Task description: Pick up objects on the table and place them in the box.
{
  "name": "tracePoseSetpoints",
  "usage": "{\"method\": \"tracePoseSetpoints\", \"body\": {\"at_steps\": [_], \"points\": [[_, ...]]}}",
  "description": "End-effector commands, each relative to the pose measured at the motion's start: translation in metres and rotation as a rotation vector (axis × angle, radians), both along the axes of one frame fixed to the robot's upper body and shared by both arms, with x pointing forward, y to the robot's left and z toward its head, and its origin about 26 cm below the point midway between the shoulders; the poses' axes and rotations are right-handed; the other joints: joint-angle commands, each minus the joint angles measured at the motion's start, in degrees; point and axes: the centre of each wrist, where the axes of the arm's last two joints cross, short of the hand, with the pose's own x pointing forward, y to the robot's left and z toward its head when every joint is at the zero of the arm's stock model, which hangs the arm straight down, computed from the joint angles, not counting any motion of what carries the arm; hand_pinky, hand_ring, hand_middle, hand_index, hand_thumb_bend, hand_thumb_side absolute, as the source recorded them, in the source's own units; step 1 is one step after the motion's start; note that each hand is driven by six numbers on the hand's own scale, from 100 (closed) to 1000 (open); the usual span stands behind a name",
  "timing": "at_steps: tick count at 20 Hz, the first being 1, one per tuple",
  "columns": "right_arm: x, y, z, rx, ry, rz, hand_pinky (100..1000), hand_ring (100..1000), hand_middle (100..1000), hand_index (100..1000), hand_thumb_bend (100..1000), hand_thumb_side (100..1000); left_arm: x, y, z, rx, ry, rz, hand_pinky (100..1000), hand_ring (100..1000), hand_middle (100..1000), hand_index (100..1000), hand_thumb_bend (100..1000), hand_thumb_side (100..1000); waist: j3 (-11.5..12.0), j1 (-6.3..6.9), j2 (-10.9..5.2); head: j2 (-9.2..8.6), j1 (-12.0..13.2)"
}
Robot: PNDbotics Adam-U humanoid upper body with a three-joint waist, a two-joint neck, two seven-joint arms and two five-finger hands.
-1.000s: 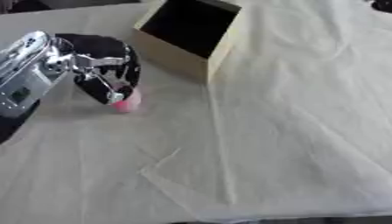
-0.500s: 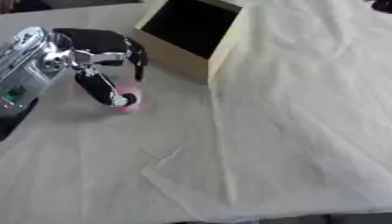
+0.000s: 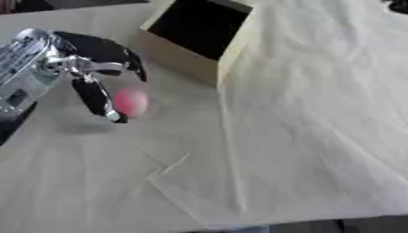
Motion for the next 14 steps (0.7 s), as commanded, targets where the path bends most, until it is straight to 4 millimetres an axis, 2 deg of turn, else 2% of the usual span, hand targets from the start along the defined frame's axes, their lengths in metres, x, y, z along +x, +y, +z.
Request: {"method": "tracePoseSetpoints", "body": {"at_steps": [1, 8, 9, 10, 11, 12, 14], "points": [[-0.003, -0.003, 0.009, 0.001, -0.024, -0.001, 876, 730, 544, 793, 100, 723, 0.005, 0.003, 0.008, 0.015, -0.055, 0.016, 784, 865, 824, 881, 489, 320, -0.07, -0.26, -1.01, -0.37, 0.17], [-0.003, -0.004, 0.009, 0.003, -0.023, -0.001, 876, 730, 544, 793, 100, 723, 0.012, 0.004, 0.001, 0.017, -0.061, 0.015, 779, 862, 821, 881, 483, 319, -0.13, -0.27, -0.93, -0.43, 0.18], [-0.003, -0.003, 0.009, 0.006, -0.023, 0.0, 877, 730, 543, 794, 100, 725, 0.012, 0.002, 0.0, 0.001, -0.062, 0.006, 566, 701, 671, 770, 348, 208, -0.21, -0.32, -0.87, -0.46, 0.26], [-0.003, -0.004, 0.009, 0.008, -0.023, 0.0, 877, 730, 543, 793, 100, 726, 0.012, 0.0, -0.001, -0.024, -0.061, -0.001, 559, 695, 668, 767, 341, 199, -0.22, -0.34, -0.84, -0.47, 0.26], [-0.003, -0.004, 0.009, 0.01, -0.023, -0.001, 877, 730, 543, 793, 100, 727, 0.013, -0.001, -0.003, -0.052, -0.058, -0.003, 498, 641, 648, 744, 240, 133, -0.22, -0.36, -0.83, -0.51, 0.21], [-0.003, -0.004, 0.009, 0.011, -0.023, -0.001, 877, 730, 543, 793, 100, 726, 0.014, -0.001, -0.005, -0.076, -0.055, -0.003, 483, 626, 644, 736, 176, 111, -0.22, -0.37, -0.82, -0.53, 0.19], [-0.003, -0.004, 0.009, 0.014, -0.023, 0.0, 877, 730, 543, 793, 100, 726, 0.016, 0.0, -0.009, -0.12, -0.042, 0.002, 463, 611, 638, 728, 100, 100, -0.2, -0.4, -0.82, -0.53, 0.21]]}}
